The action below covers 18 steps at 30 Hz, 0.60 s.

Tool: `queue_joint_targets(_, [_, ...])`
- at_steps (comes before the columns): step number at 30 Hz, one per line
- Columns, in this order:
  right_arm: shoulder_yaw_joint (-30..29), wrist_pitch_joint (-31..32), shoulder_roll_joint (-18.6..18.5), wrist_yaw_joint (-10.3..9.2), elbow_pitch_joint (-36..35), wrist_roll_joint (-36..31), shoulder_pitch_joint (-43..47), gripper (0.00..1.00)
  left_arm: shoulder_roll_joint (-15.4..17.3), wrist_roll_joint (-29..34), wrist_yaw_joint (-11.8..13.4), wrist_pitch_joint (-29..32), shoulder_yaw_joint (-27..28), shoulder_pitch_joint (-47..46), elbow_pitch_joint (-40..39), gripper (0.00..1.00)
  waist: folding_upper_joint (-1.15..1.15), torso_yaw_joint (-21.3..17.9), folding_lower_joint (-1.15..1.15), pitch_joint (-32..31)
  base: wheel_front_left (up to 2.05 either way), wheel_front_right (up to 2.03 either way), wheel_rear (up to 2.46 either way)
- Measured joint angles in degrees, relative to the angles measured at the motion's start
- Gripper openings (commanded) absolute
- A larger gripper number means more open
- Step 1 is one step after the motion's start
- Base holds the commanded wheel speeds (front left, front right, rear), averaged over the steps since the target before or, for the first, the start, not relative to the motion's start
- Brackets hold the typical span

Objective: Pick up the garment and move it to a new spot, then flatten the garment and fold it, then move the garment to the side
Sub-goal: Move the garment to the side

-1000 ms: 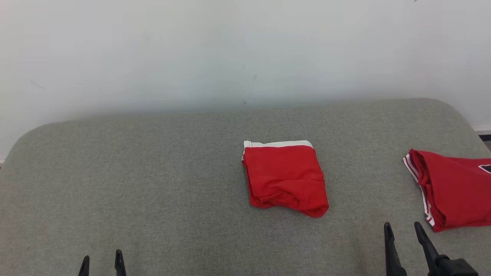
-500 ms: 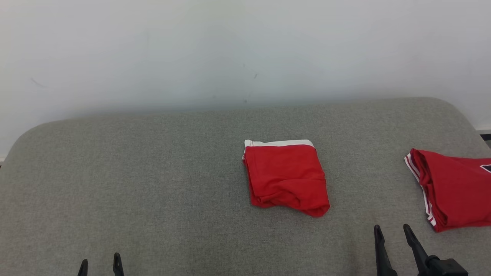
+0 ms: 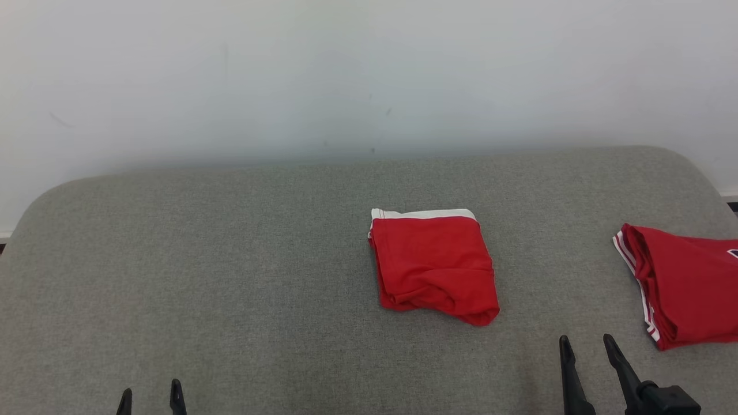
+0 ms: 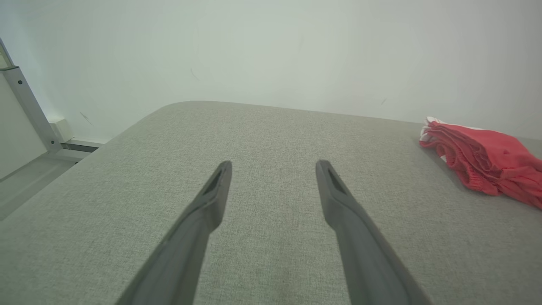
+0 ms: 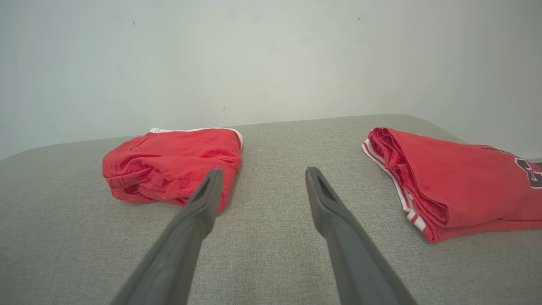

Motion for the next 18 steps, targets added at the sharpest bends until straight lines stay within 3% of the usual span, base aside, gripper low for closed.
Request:
queue_joint_targets(5, [0.23, 2.12, 0.00, 0.00, -1.62, 0.85, -1.04, 1.00, 0.00, -0.03, 0.03, 0.00, -0.29, -0.01, -0.24, 1.00, 0.00, 0.29, 0.00, 0.21, 0.00, 0.00, 0.00])
queue_joint_targets(8, [-0.31, 7.80, 0.00, 0.00, -3.20, 1.29, -3.31, 1.00, -0.02, -0.12, 0.12, 0.00, -0.87, -0.01, -0.32, 1.00, 0.00, 0.63, 0.00, 0.57, 0.00, 0.00, 0.00])
queue_joint_targets(12, [0.29, 25.37, -0.12, 0.00, -3.94, 5.50, -8.22, 1.00, -0.01, -0.26, 0.15, 0.00, -1.45, -0.08, -0.40, 1.00, 0.00, 1.35, 0.00, 1.20, 0.00, 0.00, 0.00])
queue_joint_targets(18, [-4.69, 50.80, -0.02, -0.01, -5.11, 8.56, -17.85, 1.00, -0.02, -0.58, 0.51, 0.00, -3.28, -0.84, -0.96, 1.00, 0.00, 3.28, 0.01, 2.75, 0.00, 0.00, 0.00])
